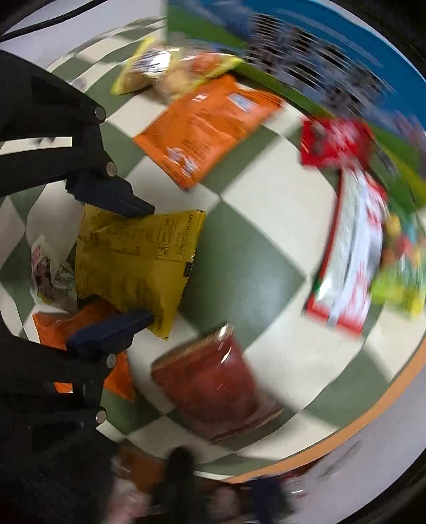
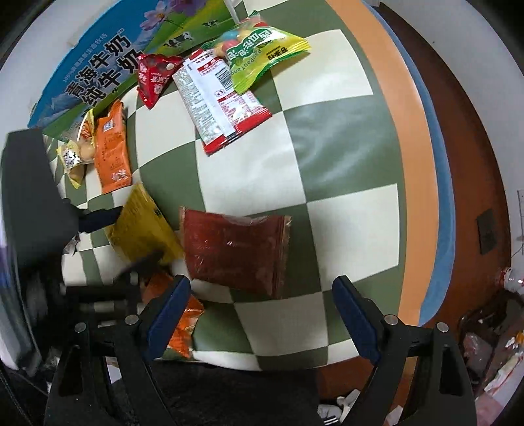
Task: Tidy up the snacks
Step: 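Grasp the yellow packet with the left tool while the right tool grasps the orange-red bag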
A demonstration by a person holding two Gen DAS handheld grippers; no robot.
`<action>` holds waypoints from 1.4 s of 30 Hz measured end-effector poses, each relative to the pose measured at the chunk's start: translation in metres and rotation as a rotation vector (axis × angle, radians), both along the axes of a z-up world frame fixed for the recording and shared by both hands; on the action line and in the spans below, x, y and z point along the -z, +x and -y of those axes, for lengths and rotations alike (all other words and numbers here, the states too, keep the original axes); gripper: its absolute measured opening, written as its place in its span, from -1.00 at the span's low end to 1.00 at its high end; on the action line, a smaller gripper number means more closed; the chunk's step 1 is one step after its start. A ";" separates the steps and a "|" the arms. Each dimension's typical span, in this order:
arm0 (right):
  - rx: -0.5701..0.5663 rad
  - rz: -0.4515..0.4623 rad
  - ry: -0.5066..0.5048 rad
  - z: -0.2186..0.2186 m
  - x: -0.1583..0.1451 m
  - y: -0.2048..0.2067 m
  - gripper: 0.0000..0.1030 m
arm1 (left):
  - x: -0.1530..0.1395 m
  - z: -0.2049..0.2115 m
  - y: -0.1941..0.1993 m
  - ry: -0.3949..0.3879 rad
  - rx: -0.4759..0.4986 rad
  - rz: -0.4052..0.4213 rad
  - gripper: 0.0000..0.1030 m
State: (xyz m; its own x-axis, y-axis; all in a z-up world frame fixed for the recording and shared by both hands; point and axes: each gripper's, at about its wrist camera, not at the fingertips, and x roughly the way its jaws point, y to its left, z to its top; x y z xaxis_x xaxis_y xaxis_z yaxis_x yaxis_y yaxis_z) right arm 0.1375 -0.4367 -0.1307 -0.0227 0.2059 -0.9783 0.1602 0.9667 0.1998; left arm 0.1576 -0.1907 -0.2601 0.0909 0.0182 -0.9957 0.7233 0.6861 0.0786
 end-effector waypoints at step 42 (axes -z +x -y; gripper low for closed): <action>-0.147 0.039 0.031 -0.099 0.026 0.053 0.23 | 0.017 -0.152 0.077 -0.114 -0.750 -0.174 -0.01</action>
State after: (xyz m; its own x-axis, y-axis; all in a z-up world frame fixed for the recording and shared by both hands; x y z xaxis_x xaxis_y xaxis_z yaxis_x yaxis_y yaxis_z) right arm 0.1901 -0.3374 -0.1569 -0.0174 0.2328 -0.9724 0.0086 0.9725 0.2327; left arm 0.2346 -0.0386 -0.2773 -0.0632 -0.0904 -0.9939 0.0580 0.9939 -0.0941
